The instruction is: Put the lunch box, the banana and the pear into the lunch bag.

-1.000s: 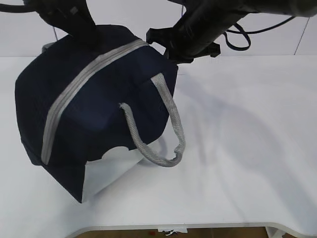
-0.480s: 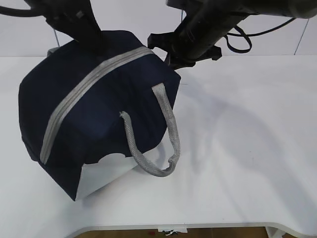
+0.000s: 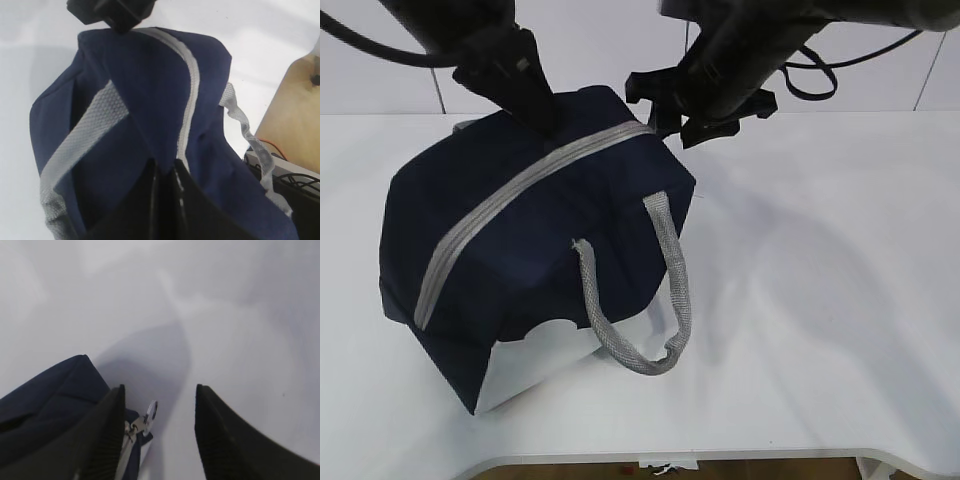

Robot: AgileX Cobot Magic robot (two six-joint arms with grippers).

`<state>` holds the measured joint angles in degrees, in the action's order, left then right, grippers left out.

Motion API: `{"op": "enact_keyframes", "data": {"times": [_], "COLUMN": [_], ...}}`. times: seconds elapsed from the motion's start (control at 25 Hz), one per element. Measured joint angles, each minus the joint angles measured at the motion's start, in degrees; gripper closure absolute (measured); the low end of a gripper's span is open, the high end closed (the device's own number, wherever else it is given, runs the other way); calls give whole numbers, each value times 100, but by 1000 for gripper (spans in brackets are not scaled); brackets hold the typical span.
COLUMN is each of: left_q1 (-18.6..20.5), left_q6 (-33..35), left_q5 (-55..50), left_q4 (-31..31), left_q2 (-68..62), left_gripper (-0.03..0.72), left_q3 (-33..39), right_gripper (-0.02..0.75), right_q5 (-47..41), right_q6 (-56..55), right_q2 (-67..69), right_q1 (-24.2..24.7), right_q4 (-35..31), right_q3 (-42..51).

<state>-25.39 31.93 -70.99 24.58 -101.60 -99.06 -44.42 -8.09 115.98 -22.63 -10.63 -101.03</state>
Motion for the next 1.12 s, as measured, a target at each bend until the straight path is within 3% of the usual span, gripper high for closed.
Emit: {"op": "enact_keyframes", "data": {"times": [0.32,0.52,0.68,0.84,0.88,0.92,1.12], "left_q1": [0,0,0,0,0,0,0], "left_q6": [0,-24,-176,-430,-521,-559,-735], "left_q5": [248,171,109,96,96,96,74], "left_q4": [27,27,-23,-398,-398,-543,-750], "left_q2": [-357,-634,-719,-719,-719,-708,-379], "left_gripper": [690,689,674,491,491,409,329], "left_q3": [0,-33,-33,-33,-33,-33,-33], "right_gripper": [353,356,366,368,368,368,368], "right_q5": [-1369,-2489,-2634,-2680,-2691,-2702,-2715], "right_q6": [0,14,90,137,134,134,148], "right_q2": [14,14,14,-33,-64,-122,-531], "right_q1": [0,0,0,0,0,0,0], "right_q4": [1197,1500,1625,1615,1567,1529,1340], "right_q3": [-865,-1364,-1641,-1664,-1664,-1664,-1485]}}
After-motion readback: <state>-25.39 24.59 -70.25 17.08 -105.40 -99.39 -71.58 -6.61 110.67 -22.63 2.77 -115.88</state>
